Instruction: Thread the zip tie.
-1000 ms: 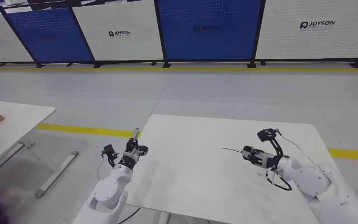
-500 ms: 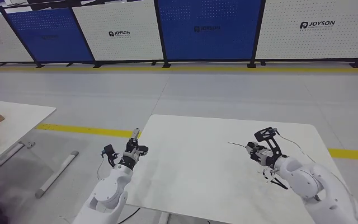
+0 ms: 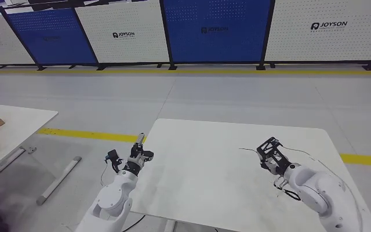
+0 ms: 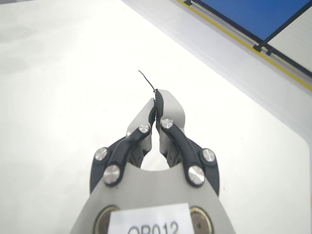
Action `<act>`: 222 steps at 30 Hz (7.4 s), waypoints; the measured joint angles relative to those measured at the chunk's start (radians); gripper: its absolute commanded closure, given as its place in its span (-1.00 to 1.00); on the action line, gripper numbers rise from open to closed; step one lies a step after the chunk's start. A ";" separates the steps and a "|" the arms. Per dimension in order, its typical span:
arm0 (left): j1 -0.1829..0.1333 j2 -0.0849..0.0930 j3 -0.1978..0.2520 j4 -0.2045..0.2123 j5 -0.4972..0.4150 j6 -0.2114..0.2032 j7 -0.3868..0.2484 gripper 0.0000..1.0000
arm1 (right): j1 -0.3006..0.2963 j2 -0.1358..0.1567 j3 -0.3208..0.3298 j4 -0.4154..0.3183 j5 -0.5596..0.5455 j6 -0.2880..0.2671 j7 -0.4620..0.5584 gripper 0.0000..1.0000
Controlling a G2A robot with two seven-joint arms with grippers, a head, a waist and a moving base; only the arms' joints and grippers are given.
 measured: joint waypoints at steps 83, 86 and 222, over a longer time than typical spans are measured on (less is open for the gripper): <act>0.000 0.000 0.000 0.000 0.000 0.000 0.000 -1.00 | 0.436 0.186 -0.732 0.215 -0.322 -0.051 -1.219 1.00; 0.000 0.000 0.000 0.000 0.000 0.000 0.000 -1.00 | 0.435 0.186 -0.726 0.214 -0.322 -0.051 -1.197 1.00; -0.288 0.019 0.511 -0.017 -0.468 0.340 0.017 -1.00 | 0.472 0.061 -0.739 0.171 -0.409 -0.051 -0.815 1.00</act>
